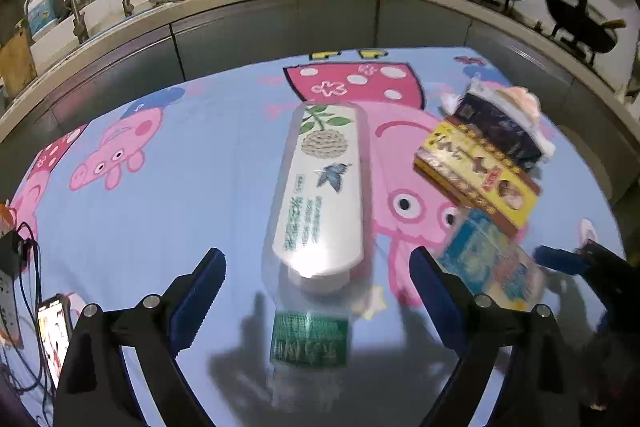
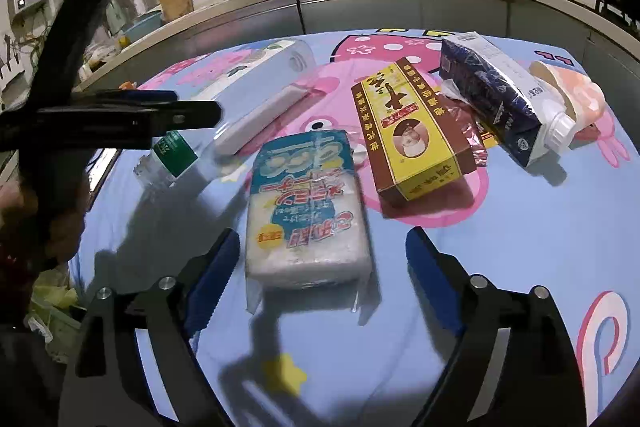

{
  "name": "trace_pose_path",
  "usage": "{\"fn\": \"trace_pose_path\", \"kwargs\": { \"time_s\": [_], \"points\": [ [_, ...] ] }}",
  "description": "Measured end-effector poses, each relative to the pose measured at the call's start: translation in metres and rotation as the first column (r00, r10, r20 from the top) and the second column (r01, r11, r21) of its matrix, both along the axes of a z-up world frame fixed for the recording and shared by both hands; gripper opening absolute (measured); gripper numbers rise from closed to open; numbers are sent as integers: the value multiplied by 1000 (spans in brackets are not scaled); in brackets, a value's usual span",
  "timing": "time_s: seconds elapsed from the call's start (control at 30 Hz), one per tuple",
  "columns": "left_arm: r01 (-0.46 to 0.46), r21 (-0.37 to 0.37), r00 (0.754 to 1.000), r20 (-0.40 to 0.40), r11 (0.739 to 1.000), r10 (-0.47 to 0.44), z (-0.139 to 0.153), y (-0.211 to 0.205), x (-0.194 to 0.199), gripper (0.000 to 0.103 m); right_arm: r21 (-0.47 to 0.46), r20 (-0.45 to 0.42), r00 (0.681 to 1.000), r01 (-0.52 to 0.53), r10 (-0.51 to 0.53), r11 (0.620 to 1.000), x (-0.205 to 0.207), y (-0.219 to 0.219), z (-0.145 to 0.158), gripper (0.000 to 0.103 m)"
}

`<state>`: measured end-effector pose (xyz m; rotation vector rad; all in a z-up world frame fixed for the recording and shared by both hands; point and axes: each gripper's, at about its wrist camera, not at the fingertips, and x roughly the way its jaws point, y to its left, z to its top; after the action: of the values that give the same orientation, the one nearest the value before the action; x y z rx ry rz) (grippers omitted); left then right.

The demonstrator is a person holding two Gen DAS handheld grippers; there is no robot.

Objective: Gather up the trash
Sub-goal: 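Grasp the white-blue packet with the right gripper while the left gripper holds the bottle, then carry the bottle and packet to the beige bin and open both grippers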

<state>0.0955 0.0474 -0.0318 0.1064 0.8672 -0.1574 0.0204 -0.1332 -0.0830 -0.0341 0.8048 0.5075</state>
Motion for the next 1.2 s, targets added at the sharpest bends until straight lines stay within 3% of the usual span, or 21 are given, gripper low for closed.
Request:
{"fn": "trace_pose_path", "kwargs": {
  "time_s": [0.07, 0.17, 0.23, 0.27, 0.5, 0.67, 0.83, 1.03, 1.2],
  "points": [
    [-18, 40, 1000, -13, 999, 19, -7, -2, 7, 89, -14, -4, 1000, -12, 11, 1000, 1, 2, -3, 85],
    [2, 7, 999, -50, 1000, -2, -16, -1, 13, 63, -33, 2, 1000, -28, 28, 999, 1, 8, -6, 85],
    [9, 6, 999, -38, 1000, -9, -17, -1, 10, 62, -51, 8, 999, -47, 47, 998, 4, 13, -9, 77],
    [11, 7, 999, -36, 1000, -11, -17, -1, 8, 61, -75, 7, 999, -52, 53, 996, 4, 17, -12, 59],
    [52, -153, 998, 38, 987, -46, 24, 10, -15, 61, 34, 81, 995, -58, 55, 998, -8, 4, 14, 58],
    [154, -195, 986, 95, 969, -138, 55, -17, -18, 62, 115, 145, 988, 32, -49, 993, -13, -34, 37, 58],
    [269, -215, 963, 76, 939, -258, 66, -69, -2, 62, 141, 147, 969, 178, -199, 974, -10, -88, 42, 58],
    [459, -218, 886, 50, 861, -460, 76, -171, 24, 62, 183, 117, 906, 382, -406, 906, -7, -173, 39, 58],
    [593, -232, 790, -16, 771, -613, 73, -273, 45, 62, 207, 97, 804, 560, -586, 802, -7, -256, 36, 59]
  ]
}}
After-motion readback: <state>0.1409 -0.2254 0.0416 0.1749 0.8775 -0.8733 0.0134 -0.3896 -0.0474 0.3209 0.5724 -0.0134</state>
